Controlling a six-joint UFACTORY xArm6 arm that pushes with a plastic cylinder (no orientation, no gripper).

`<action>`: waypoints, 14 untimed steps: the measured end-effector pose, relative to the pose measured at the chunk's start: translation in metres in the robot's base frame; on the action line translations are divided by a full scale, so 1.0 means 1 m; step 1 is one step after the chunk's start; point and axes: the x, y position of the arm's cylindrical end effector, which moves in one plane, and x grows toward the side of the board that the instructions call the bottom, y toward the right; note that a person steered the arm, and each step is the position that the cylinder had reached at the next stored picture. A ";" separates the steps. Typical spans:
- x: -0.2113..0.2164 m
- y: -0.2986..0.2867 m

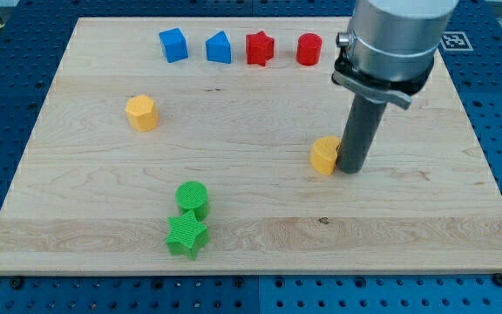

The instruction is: Push the yellow heart towards the center of the board

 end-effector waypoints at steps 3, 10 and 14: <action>-0.046 -0.067; -0.065 -0.011; -0.046 -0.038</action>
